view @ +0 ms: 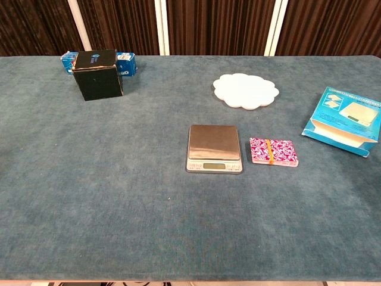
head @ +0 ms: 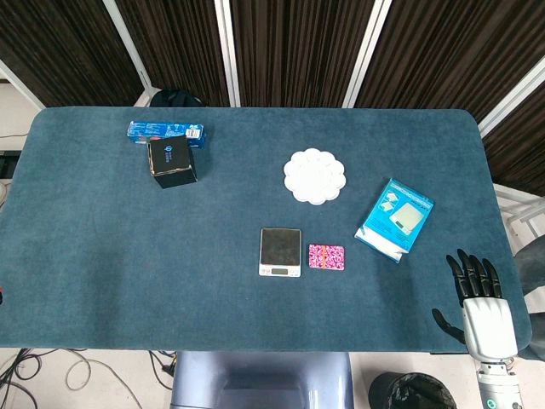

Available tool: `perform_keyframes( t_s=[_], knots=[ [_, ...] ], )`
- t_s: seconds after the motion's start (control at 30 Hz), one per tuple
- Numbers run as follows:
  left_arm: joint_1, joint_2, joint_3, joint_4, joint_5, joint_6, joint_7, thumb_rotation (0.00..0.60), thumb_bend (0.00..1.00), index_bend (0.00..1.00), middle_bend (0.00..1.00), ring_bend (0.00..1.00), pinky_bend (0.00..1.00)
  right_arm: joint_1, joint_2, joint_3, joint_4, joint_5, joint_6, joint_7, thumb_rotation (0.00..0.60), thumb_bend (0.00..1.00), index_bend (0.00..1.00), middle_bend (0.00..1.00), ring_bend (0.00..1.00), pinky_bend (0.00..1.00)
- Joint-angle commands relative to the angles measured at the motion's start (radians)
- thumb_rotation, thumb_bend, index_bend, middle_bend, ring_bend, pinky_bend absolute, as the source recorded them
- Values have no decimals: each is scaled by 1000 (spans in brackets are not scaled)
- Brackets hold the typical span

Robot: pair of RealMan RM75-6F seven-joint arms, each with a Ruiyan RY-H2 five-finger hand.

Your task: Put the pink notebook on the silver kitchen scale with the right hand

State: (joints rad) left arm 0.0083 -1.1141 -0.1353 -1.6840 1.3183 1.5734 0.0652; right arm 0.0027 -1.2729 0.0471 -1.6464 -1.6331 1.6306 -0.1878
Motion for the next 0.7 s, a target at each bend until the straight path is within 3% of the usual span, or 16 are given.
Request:
perform_keyframes(
  t_s=[0.03, 0.37, 0.7],
  knots=[
    [0, 1, -2, -2, -3, -1, 0, 600, 664, 81, 0, 0, 0, -2, -4, 2, 5, -4, 7, -7, 600, 278, 0, 0, 0, 0],
    [-2, 1, -2, 4, 10, 5, 0, 600, 664, 82, 0, 0, 0, -2, -6, 1, 4, 0, 3, -5, 600, 279, 0, 0, 0, 0],
    [-18, 8, 23, 62, 89, 3, 5, 600, 666, 81, 0, 0, 0, 2, -4, 1, 3, 12, -14, 4, 600, 279, 0, 0, 0, 0]
  ],
)
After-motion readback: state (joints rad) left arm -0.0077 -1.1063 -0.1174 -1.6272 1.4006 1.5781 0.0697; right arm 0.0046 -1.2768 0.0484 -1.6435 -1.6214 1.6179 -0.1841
